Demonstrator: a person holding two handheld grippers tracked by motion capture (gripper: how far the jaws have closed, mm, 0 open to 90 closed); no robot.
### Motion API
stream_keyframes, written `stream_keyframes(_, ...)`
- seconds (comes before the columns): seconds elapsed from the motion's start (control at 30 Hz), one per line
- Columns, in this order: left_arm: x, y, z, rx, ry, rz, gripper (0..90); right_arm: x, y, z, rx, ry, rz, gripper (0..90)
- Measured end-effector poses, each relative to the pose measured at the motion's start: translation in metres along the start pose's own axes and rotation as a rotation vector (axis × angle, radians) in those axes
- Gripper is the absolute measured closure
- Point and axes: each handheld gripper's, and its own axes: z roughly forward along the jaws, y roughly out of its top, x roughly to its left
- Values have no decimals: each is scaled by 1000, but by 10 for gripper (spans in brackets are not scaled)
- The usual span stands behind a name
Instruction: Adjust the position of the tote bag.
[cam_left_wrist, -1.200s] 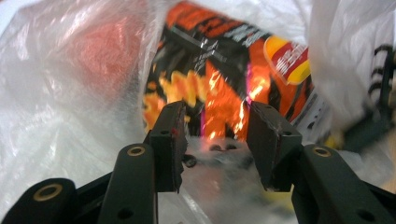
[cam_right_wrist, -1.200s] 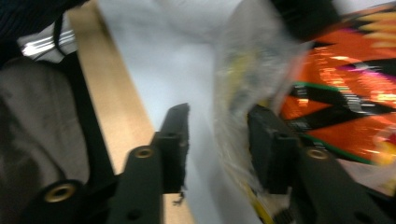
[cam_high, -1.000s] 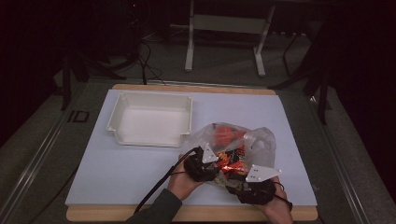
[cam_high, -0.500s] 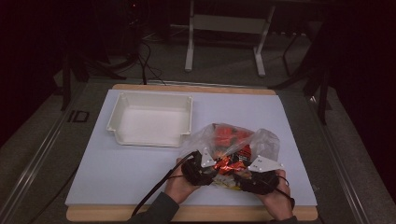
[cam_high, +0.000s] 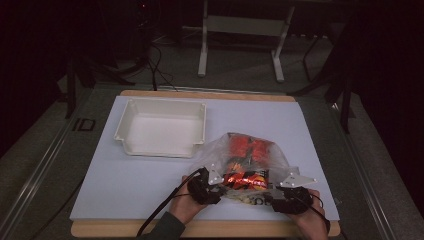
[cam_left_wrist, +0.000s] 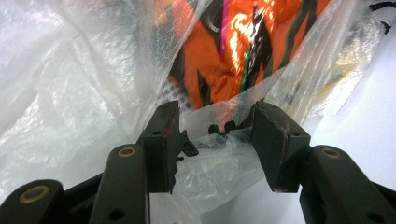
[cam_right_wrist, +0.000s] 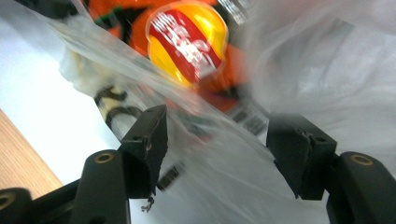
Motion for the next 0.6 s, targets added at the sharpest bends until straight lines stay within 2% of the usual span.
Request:
stream_keyframes(0.23, 5, -11, -5, 18, 21, -10, 528, -5, -12, -2, 7, 14, 34, 389)
stream_keyframes(0.3, 9, -15, -7, 13, 21, -34, 528, -7, -14, -3, 13, 9, 39, 389)
stream_keyframes(0.37, 13, -19, -9, 27, 40, -50, 522, -9, -17, -4, 18, 2, 52, 389)
stream_keyframes(0.4, 16, -22, -10, 19, 35, -75, 509, -11, -18, -5, 21, -5, 54, 388)
stream_keyframes(0.5, 25, -27, -15, 14, 38, -114, 525, -14, -23, -7, 32, -10, 71, 388)
stream_keyframes(0.6, 25, -28, -16, 12, 37, -104, 523, -16, -26, -8, 35, -10, 81, 390)
